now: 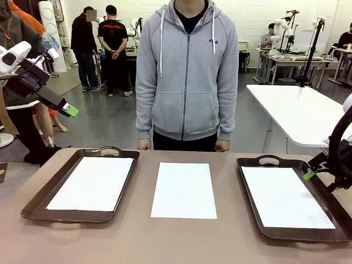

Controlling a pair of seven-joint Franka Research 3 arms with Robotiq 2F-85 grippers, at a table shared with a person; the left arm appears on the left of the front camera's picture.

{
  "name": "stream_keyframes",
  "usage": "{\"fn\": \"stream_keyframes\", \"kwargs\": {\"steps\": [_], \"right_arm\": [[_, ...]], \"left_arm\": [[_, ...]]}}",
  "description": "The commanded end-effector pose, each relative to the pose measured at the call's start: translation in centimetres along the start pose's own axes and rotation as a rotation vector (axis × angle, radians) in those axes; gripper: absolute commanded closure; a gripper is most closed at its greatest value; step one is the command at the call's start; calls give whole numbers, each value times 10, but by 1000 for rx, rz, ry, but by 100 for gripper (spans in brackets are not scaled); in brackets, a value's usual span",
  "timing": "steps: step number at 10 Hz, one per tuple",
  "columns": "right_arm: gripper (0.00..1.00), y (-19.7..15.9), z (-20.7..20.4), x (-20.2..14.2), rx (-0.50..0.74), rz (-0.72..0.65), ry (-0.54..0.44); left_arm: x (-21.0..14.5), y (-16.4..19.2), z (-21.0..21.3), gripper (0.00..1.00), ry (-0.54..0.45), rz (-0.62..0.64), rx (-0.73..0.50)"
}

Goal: Sort the A4 documents.
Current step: Receive the A4 Paper.

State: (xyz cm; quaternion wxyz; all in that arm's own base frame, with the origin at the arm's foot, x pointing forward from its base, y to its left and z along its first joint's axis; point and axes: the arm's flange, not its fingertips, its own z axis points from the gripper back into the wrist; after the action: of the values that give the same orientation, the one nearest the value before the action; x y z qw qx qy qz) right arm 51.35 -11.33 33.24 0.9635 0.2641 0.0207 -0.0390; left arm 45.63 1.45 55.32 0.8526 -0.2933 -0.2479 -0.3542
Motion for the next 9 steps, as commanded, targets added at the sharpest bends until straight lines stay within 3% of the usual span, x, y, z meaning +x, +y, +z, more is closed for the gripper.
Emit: {"fn": "stream_keyframes", "kwargs": {"steps": [1, 9], "right_arm": [[0, -1, -1, 2, 4, 7, 4], [0, -1, -1, 2, 4, 7, 4]], "left_arm": [[-1, -1, 1, 0, -1, -10, 1], [-1, -1, 1, 0, -1, -10, 1]]}}
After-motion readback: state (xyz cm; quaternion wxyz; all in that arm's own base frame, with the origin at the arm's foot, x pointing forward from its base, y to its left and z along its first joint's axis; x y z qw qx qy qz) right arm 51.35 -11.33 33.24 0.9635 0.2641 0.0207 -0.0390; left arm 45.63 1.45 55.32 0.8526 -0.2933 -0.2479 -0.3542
